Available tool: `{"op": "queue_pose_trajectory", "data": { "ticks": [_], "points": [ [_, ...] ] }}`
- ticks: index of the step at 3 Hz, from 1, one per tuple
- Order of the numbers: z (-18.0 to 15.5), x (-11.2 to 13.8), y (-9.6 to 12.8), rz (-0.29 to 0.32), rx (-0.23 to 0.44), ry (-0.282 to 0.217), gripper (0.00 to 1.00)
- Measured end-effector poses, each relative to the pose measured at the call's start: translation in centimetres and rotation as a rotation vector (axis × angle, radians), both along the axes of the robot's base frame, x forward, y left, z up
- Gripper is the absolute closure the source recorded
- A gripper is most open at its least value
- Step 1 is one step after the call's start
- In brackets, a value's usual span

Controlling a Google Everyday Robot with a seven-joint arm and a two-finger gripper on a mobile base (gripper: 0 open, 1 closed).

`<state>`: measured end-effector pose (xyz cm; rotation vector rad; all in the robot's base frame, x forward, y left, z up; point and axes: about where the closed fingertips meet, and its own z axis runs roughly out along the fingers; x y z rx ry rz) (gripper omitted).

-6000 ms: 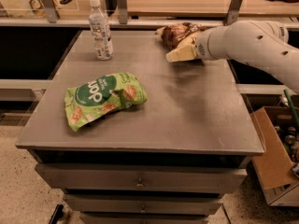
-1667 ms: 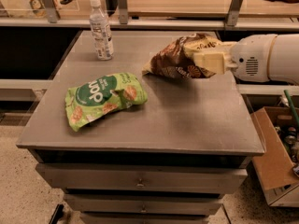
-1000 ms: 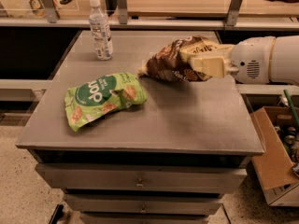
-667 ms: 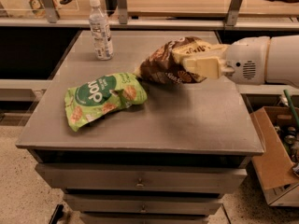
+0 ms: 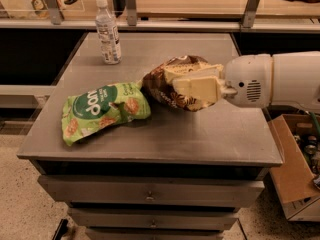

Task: Move brown chip bag near green rice chip bag

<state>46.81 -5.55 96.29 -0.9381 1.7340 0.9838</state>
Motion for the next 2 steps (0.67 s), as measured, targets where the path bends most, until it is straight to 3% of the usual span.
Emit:
{"op": "queue_pose_trajectory", "data": {
  "ticks": [1,2],
  "points": [
    [-0.52,-1.61,1.57,0.039,0.03,0.038,1.0],
    [-0.48,-1.71,1.84,0.043,0.028,0.038,0.83]
  ]
}}
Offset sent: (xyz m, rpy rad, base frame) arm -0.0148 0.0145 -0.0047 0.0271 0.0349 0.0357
